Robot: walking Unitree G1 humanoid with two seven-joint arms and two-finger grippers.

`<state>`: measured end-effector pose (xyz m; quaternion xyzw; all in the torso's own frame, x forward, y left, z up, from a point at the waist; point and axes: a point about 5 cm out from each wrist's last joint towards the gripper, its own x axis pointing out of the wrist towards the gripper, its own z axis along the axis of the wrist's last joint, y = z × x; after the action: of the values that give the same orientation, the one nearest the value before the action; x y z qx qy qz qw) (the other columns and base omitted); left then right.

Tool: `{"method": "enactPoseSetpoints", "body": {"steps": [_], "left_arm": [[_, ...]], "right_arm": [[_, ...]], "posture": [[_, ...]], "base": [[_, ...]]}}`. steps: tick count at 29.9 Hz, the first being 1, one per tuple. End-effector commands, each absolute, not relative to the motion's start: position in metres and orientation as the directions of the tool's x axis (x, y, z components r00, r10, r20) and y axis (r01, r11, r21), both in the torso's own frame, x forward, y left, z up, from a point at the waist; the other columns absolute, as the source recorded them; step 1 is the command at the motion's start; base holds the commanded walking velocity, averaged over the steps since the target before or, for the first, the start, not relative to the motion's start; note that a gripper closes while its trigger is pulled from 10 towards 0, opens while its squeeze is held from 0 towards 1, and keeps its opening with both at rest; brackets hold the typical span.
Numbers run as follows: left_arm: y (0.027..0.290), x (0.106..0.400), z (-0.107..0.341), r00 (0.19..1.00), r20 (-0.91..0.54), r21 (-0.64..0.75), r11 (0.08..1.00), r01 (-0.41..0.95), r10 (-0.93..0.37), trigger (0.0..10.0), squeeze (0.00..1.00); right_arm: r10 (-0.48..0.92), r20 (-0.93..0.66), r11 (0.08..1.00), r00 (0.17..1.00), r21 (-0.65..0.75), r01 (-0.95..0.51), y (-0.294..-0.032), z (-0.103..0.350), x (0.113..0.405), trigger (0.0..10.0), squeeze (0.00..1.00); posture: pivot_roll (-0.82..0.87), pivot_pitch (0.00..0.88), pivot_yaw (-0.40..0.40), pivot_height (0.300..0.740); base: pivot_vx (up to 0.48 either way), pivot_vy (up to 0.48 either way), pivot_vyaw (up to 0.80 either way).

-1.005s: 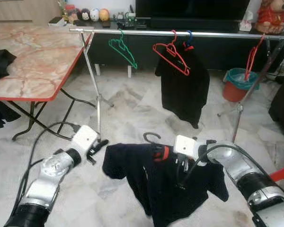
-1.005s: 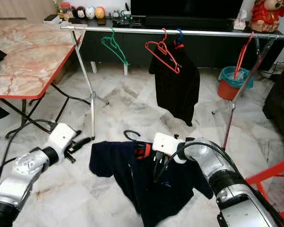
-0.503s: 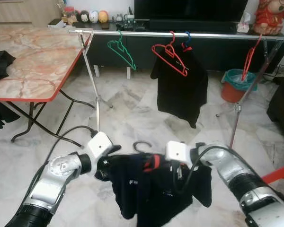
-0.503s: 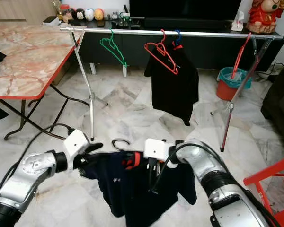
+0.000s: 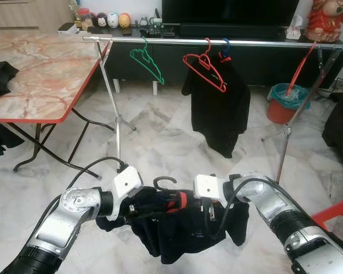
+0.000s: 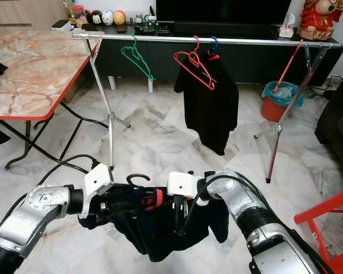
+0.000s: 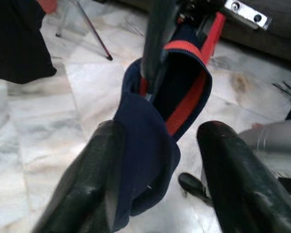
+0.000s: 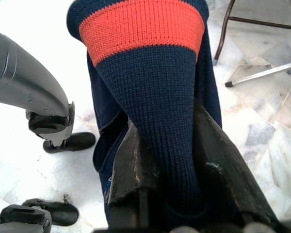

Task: Hang hanger

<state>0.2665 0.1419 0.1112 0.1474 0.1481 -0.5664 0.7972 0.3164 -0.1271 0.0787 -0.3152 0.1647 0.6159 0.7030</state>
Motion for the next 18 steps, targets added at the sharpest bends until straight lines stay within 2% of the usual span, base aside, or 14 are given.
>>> {"method": "enactPoseSetpoints", "body": {"steps": [1, 8, 18], "left_arm": [[0.141, 0.264, 0.111, 0.300, -0.419, 0.078, 0.295, 0.952, -0.857, 10.0, 1.00], [0.141, 0.273, 0.110, 0.363, -0.414, 0.107, 0.351, 0.930, -0.835, 10.0, 1.00], [0.140, 0.262, 0.093, 0.285, -0.494, 0.065, 0.293, 0.954, -0.821, 10.0, 1.00]], "right_arm": [[0.782, -0.595, 0.011, 0.185, -0.283, -0.959, -0.119, 0.091, 0.321, 10.0, 0.00], [0.792, -0.590, -0.029, 0.157, -0.293, -0.956, -0.115, 0.096, 0.320, 10.0, 0.00], [0.802, -0.579, -0.044, 0.148, -0.303, -0.952, -0.110, 0.098, 0.319, 10.0, 0.00]], "posture": [[0.11, 0.000, 0.009, 0.740], [0.10, 0.000, 0.010, 0.740], [0.10, 0.000, 0.011, 0.740]], "base": [[0.000, 0.000, 0.00], [0.000, 0.000, 0.00], [0.000, 0.000, 0.00]]}}
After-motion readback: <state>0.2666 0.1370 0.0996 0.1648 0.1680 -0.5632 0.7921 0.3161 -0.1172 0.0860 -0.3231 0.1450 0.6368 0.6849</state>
